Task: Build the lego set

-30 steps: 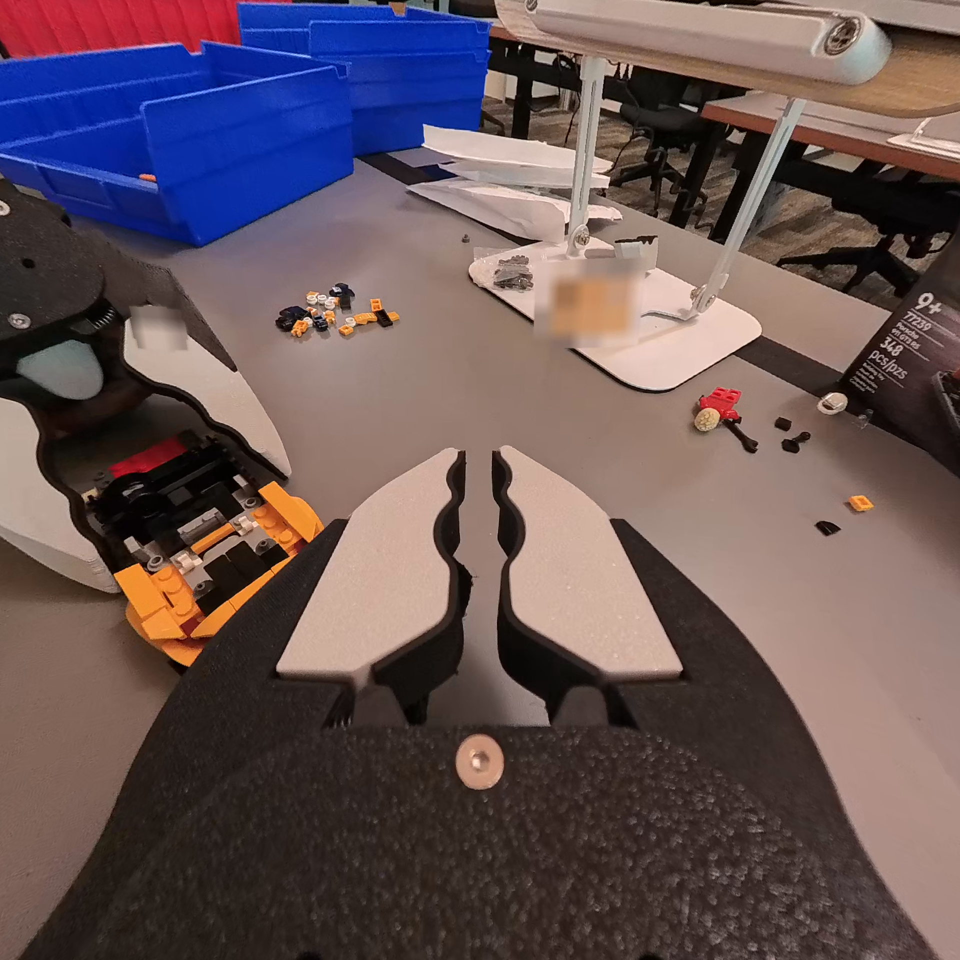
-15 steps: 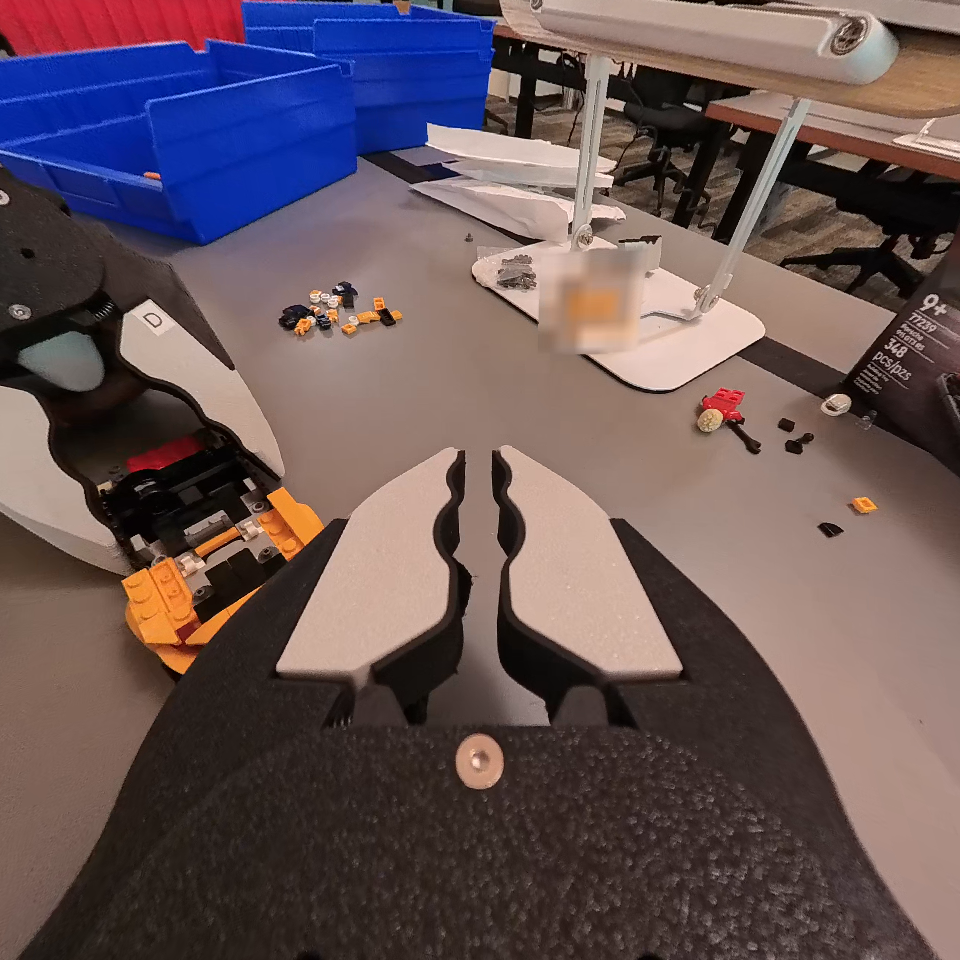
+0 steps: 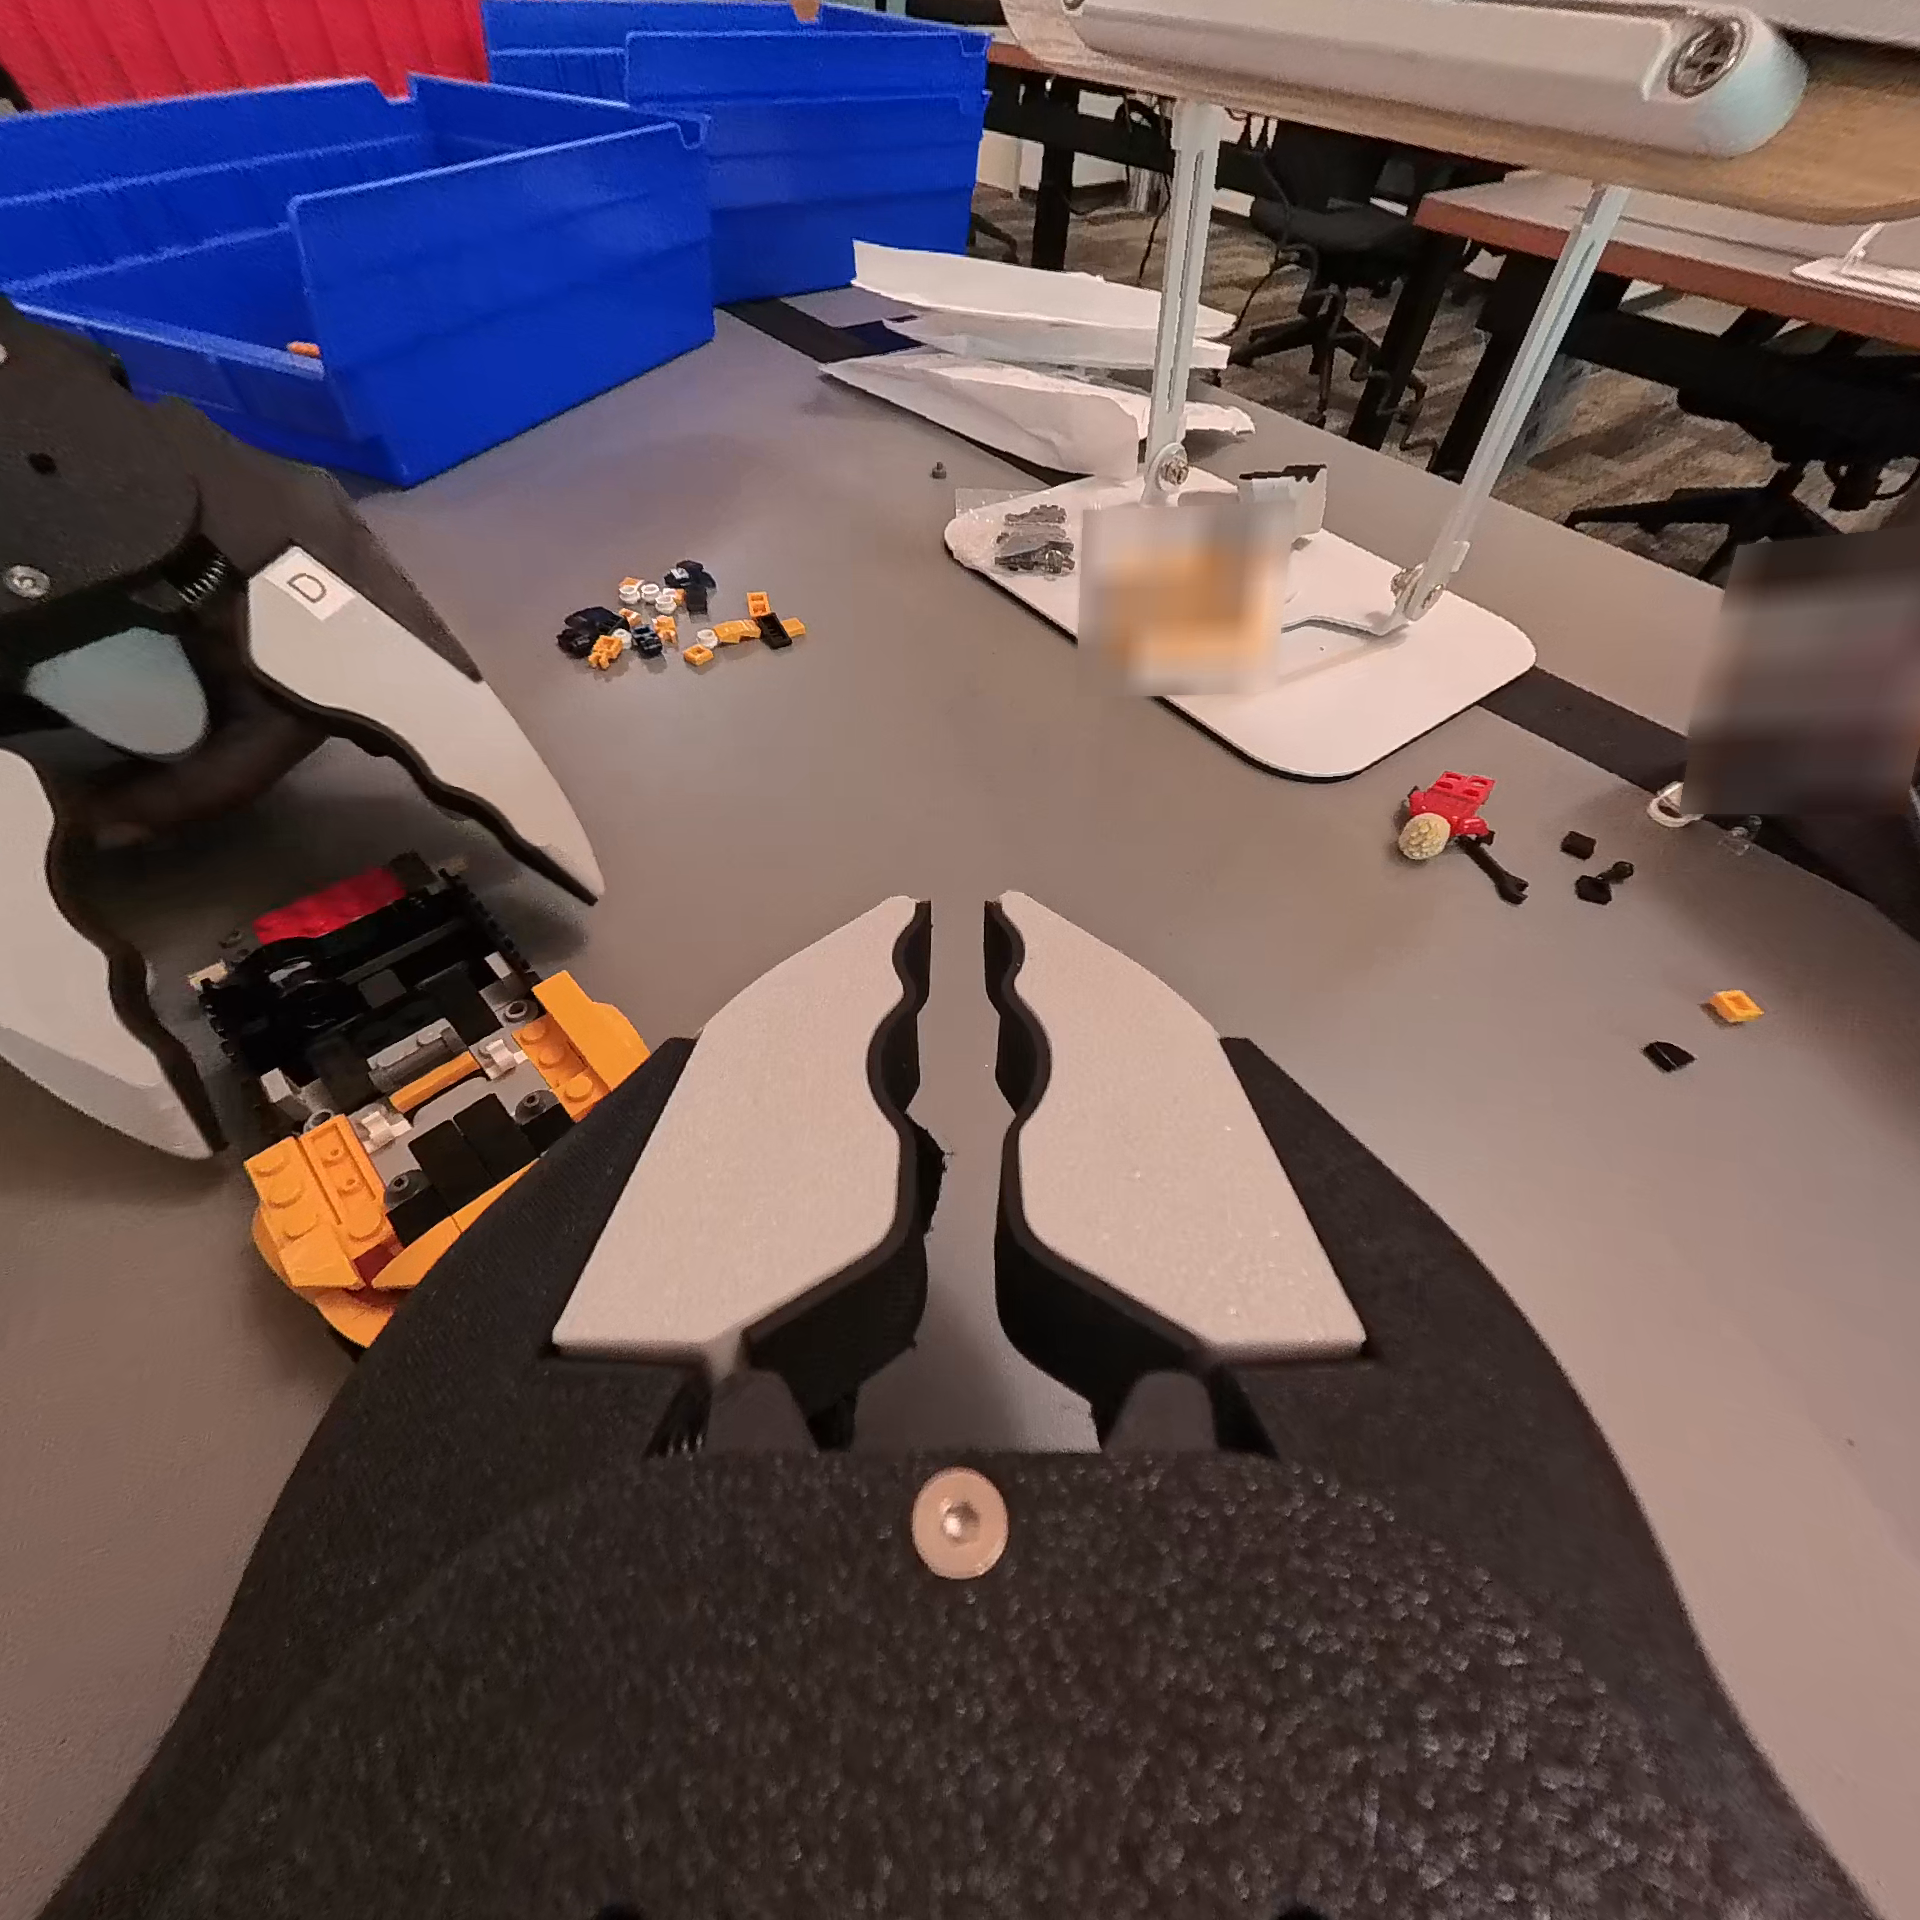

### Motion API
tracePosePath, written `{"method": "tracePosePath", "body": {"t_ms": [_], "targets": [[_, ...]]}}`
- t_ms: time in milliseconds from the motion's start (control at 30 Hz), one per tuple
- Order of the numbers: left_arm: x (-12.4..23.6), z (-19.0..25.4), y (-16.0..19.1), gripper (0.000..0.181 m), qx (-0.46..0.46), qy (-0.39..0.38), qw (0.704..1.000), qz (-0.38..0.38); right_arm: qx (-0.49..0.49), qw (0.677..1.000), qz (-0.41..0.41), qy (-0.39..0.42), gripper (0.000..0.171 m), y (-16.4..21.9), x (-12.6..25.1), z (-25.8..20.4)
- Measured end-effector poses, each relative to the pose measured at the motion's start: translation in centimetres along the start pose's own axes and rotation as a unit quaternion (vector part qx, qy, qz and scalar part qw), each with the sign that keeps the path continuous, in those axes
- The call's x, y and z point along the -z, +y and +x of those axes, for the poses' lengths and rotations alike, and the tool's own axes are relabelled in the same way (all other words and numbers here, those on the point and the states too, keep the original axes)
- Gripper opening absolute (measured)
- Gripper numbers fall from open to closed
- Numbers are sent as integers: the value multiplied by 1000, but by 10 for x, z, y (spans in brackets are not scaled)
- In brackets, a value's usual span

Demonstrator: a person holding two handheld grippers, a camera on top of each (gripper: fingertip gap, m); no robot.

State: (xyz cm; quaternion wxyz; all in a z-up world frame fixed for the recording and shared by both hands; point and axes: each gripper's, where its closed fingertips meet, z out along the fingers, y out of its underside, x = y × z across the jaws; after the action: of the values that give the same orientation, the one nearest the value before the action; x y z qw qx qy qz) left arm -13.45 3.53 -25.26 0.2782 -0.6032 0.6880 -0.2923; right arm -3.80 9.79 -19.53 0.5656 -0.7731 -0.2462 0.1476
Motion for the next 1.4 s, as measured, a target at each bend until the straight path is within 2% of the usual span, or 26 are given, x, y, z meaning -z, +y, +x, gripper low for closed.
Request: {"method": "tracePosePath", "body": {"t_ms": [200, 467, 600, 1133, 1333, 1400], "targets": [[-10, 4, 5, 89, -14, 17, 999, -35, -5, 1000, -1, -1, 10, 1, 0, 0], [-16, 8, 0, 74, -19, 39, 997, -60, -6, 1000, 0, -5, 10, 0, 1, -1], [-16, 6, -2, 65, -22, 31, 998, -55, -6, 1000, 0, -6, 10, 0, 1, -1], [-16, 0, -3, 64, 4, 4, 999, -43, 4, 1000, 14, -5, 11, -8, 6, 0], [-15, -4, -1, 64, 14, -3, 999, -44, 39, 997, 50, -31, 15, -29, 18, -9], [-14, -5, 0, 64, 16, -5, 999, -44, 69, 994, 41, -67, 15, -31, 23, -24]]}}
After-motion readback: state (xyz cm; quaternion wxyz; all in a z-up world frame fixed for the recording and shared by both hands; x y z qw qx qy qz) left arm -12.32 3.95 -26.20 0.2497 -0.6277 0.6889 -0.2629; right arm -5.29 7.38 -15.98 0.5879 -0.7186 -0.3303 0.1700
